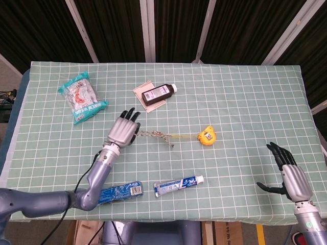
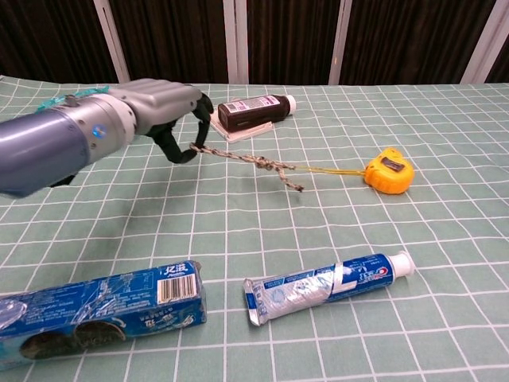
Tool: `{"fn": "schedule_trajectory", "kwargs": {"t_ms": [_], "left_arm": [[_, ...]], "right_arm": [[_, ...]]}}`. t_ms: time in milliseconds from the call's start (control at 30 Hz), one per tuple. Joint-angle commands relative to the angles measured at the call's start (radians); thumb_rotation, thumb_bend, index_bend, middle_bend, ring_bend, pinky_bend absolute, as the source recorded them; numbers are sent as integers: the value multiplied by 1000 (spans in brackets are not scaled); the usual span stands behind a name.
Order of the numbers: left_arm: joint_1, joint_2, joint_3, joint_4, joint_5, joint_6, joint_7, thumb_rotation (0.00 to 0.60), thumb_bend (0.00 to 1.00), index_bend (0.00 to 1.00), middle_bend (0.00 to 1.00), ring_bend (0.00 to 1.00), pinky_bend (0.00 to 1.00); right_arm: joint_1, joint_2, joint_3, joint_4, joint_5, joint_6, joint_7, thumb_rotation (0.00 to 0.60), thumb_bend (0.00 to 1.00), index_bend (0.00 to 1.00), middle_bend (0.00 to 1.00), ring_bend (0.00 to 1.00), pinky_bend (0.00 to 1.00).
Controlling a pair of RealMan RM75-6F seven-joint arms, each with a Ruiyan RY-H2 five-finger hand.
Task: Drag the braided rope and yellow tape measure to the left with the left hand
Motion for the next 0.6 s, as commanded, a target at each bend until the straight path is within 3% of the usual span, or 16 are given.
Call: {"fn": "schedule_trajectory", "kwargs": {"t_ms": [33, 300, 600], "left_arm": [[64, 98, 29, -84, 48, 47, -44, 600, 549, 567, 113, 3, 141], [205, 293, 104, -161, 127, 110, -163, 600, 550, 567, 113, 3, 141], [355, 465, 179, -120, 203, 144, -332, 600, 550, 567, 113, 3, 141]], "right_arm": [[-1, -3, -1, 1, -5, 5, -10, 600, 115, 0, 0, 0, 0], [-3, -10, -1, -1, -3, 9, -39, 600, 115, 0, 0, 0, 0], [-6, -21, -4, 0, -14, 19, -75, 600, 115, 0, 0, 0, 0]]}}
